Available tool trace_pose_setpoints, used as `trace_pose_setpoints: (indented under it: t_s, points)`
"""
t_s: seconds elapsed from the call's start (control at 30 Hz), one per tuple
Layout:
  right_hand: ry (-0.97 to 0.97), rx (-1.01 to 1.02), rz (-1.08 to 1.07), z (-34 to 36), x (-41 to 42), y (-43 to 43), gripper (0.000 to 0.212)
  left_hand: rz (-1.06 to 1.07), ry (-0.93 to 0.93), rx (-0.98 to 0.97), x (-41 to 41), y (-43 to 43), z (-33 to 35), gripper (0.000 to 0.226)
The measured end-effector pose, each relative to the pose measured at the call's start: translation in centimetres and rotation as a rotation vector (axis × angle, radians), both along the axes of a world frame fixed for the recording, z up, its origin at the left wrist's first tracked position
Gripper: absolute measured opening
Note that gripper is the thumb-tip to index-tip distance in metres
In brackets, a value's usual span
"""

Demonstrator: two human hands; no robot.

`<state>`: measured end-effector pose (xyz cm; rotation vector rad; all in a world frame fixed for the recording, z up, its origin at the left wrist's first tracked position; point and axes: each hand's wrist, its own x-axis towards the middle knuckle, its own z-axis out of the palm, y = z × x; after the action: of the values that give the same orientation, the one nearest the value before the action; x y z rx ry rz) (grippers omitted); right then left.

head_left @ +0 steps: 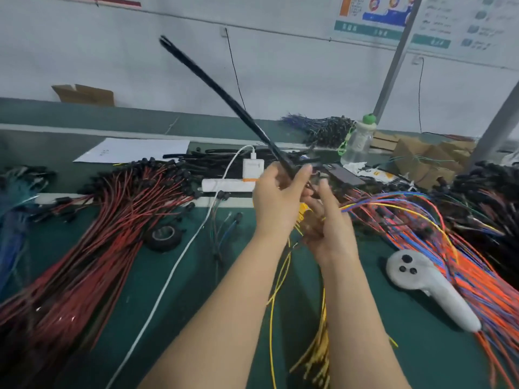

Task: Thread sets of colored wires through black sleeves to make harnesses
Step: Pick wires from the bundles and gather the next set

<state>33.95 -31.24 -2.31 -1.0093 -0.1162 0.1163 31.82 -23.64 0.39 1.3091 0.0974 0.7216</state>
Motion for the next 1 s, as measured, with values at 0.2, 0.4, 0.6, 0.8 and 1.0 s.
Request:
trace_pose_setpoints:
  t_s: [0.2, 0.4, 0.6, 0.8, 1.0]
  points:
    - [-0.076, -0.146, 0.111, -2.6, -2.5, 3.1, 0.021, -0.035, 0.129, -0.184, -3.3, 3.7, -4.5, 0.015]
    - [-0.047, -0.176, 0.129, -4.3, -2.3, 3.5, 0.017, -0.194, 0.193, -0.490, -4.1, 5.4, -7.6, 0.010]
    - [-0.017, -0.115, 0.160, -4.1, -2.1, 3.7, 0.014, -0.260, 0.128, -0.557, -4.3, 6.0, -7.8, 0.018]
    - [-0.025, -0.114, 0.177, -4.2, -2.2, 3.5, 0.015, -0.248, 0.103, -0.539, -4.3, 5.3, -8.0, 0.019]
    - [-0.005, -0.135, 0.090, -3.6, -2.3, 3.1, 0.019, -0.306, 0.088, -0.416, -4.3, 4.7, -7.7, 0.015]
